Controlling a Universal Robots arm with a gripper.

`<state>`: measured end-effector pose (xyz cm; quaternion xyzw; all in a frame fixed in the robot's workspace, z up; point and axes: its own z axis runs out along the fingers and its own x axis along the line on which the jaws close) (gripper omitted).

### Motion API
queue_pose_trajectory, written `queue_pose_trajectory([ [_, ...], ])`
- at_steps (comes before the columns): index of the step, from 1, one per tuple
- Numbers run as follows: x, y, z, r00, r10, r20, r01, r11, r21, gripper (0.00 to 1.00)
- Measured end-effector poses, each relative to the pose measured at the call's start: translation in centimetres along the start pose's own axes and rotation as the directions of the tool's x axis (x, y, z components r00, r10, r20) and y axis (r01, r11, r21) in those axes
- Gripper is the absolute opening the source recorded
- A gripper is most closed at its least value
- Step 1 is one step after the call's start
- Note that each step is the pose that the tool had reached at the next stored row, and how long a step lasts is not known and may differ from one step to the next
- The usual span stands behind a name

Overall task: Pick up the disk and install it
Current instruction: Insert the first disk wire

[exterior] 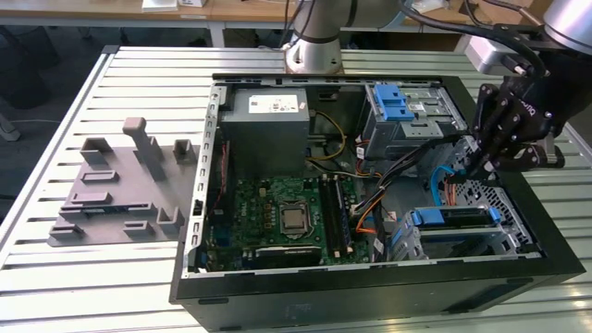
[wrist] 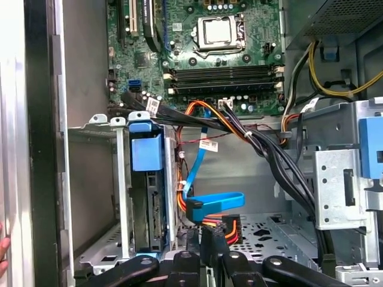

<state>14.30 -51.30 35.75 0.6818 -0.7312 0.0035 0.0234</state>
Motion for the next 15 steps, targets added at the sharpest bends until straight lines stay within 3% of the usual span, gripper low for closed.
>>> queue_pose_trajectory([
  [8,-0.74,0.06,-0.41,1.0,0.001,-0.0039,-0.001,1.0,0.0003,0.23],
  [15,-1.31,0.07,0.14,0.9994,0.029,-0.0198,-0.029,0.9996,0.0005,0.23],
])
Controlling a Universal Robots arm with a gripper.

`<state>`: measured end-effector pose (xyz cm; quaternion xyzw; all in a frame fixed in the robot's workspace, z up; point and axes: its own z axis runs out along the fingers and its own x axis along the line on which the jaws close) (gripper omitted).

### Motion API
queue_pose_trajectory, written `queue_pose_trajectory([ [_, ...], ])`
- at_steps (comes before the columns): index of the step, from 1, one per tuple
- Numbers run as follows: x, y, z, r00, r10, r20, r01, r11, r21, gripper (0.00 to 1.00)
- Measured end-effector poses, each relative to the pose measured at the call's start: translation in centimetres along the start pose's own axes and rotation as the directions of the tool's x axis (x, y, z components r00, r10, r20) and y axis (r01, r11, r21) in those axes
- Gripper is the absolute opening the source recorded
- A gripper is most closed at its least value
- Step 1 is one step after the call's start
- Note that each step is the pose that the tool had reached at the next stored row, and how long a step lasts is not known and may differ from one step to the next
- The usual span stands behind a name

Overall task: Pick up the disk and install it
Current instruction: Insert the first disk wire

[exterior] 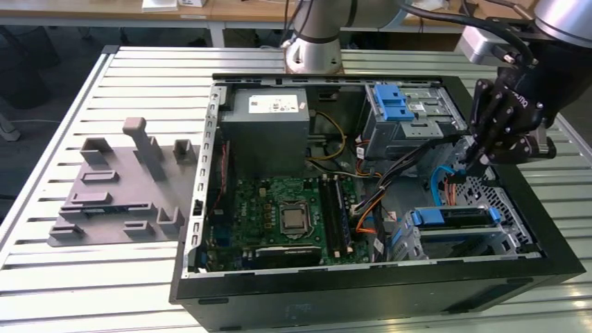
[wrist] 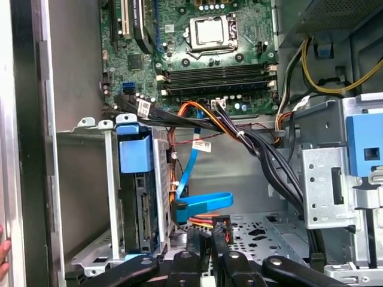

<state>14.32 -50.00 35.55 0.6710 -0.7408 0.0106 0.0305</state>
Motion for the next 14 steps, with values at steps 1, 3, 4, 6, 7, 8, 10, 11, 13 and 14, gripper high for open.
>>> queue_pose_trajectory([
  [1,-0.02,0.0,0.08,1.0,0.006,-0.0022,-0.006,1.0,-0.0001,0.23],
  [3,-0.04,-0.01,0.21,0.9999,0.014,-0.0086,-0.014,0.9999,0.0002,0.23],
  [4,-0.04,-0.01,0.26,0.9998,0.017,-0.0133,-0.017,0.9999,0.0007,0.23],
  [6,-0.05,-0.02,0.37,0.9995,0.023,-0.0221,-0.023,0.9997,0.0019,0.22],
  [7,-0.05,-0.02,0.38,0.9994,0.024,-0.0253,-0.024,0.9997,0.0023,0.15],
  [8,-0.05,-0.02,0.38,0.9993,0.024,-0.0273,-0.024,0.9997,0.0026,0.15],
  [10,-0.05,-0.02,0.37,0.9992,0.025,-0.0317,-0.024,0.9997,0.0031,0.15],
  [11,-0.04,-0.02,0.3,0.9991,0.025,-0.0352,-0.025,0.9997,0.0036,0.15],
  [13,-0.04,-0.01,0.17,0.9988,0.024,-0.0421,-0.024,0.9997,0.0044,0.15],
  [14,-0.04,-0.01,0.11,0.9986,0.025,-0.0469,-0.024,0.9997,0.005,0.16],
])
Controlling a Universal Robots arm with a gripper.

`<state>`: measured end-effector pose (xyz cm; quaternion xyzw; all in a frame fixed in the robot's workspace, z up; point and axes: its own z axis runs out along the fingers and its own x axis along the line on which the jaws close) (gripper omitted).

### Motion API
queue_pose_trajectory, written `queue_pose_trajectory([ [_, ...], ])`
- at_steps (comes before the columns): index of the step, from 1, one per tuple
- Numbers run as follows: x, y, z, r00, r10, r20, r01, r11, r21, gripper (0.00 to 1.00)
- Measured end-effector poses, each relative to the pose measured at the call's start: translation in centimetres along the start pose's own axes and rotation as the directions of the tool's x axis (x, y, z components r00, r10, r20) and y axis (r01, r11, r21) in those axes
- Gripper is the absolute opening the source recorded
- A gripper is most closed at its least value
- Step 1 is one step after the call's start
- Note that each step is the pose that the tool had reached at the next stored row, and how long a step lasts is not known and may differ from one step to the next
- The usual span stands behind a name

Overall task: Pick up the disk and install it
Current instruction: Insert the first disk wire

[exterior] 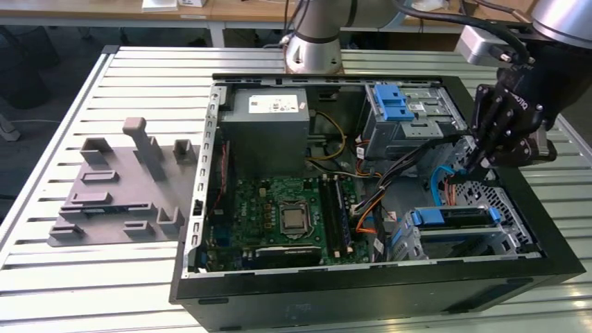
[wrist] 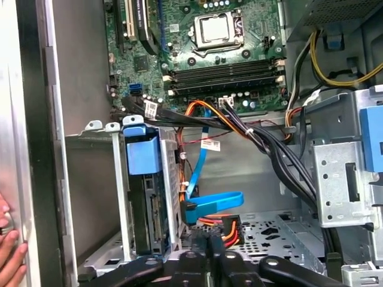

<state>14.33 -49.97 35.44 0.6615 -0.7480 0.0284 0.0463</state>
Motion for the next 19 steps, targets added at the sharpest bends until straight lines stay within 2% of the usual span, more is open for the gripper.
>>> queue_pose_trajectory([
  [1,-0.01,0.0,-0.07,1.0,0.0,-0.0045,0.0,1.0,0.0005,0.16],
  [2,-0.03,0.01,-0.18,1.0,0.0,-0.0087,0.0,1.0,0.0011,0.22],
  [4,-0.14,0.03,-0.28,0.9999,0.001,-0.0162,0.0,1.0,0.0019,0.22],
  [7,-0.56,0.07,-0.34,0.9995,0.001,-0.0317,-0.001,1.0,0.0039,0.22],
  [10,-1.11,0.12,-0.39,0.9993,0.001,-0.0373,-0.001,1.0,0.0045,0.22],
  [13,-1.26,-0.04,-0.32,0.9993,0.001,-0.0376,-0.001,1.0,0.0044,0.23],
  [14,-1.27,-0.05,-0.23,0.9992,0.001,-0.0393,-0.001,1.0,0.0046,0.23],
  [15,-1.28,-0.06,-0.12,0.9991,0.001,-0.0419,-0.001,1.0,0.0049,0.29],
  [18,-1.33,-0.07,0.25,0.9988,0.002,-0.0482,-0.001,1.0,0.0059,0.29],
  [19,-1.34,-0.07,0.3,0.9986,0.002,-0.0524,-0.001,1.0,0.0065,0.29],
])
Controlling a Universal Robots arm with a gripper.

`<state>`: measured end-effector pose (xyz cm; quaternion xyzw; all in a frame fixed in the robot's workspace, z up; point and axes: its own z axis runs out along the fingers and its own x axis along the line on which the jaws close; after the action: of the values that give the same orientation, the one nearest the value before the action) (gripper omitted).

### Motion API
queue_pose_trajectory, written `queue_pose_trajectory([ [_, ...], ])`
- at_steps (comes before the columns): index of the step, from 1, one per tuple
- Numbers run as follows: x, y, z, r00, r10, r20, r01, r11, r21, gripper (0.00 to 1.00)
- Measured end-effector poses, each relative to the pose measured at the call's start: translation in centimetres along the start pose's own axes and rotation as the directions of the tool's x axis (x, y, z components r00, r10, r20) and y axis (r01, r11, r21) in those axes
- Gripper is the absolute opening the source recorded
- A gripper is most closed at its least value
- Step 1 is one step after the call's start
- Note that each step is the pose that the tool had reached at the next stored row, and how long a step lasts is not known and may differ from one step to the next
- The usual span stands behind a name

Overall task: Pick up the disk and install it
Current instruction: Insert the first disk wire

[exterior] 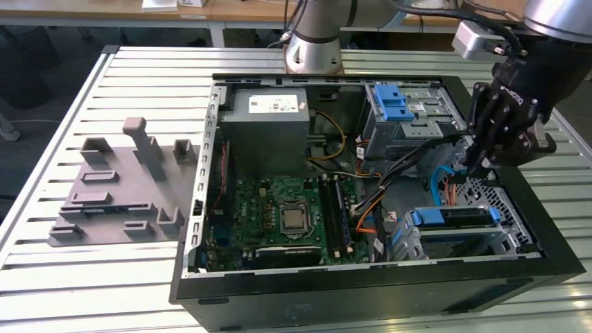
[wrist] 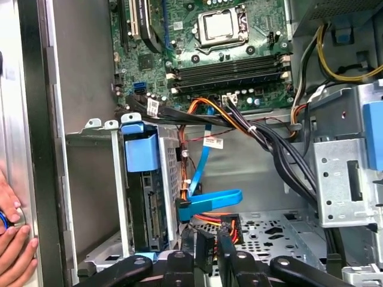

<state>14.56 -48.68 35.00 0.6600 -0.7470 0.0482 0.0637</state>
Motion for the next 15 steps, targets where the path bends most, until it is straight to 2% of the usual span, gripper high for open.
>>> queue_pose_trajectory([
  [3,0.0,0.0,0.03,0.9999,0.001,-0.0157,-0.001,1.0,0.0021,0.28],
  [4,0.0,0.0,0.04,0.9998,0.001,-0.0207,-0.001,1.0,0.0027,0.22],
  [5,0.0,0.0,0.04,0.9997,0.001,-0.0255,-0.001,1.0,0.0033,0.22],
  [6,0.0,0.0,0.03,0.9996,0.001,-0.0287,-0.001,1.0,0.0037,0.17],
  [10,0.07,0.12,0.04,0.9993,-0.023,-0.0294,0.023,0.9997,0.0077,0.17],
  [15,0.48,0.19,0.14,0.9984,-0.049,-0.0292,0.049,0.9986,0.0207,0.17],
])
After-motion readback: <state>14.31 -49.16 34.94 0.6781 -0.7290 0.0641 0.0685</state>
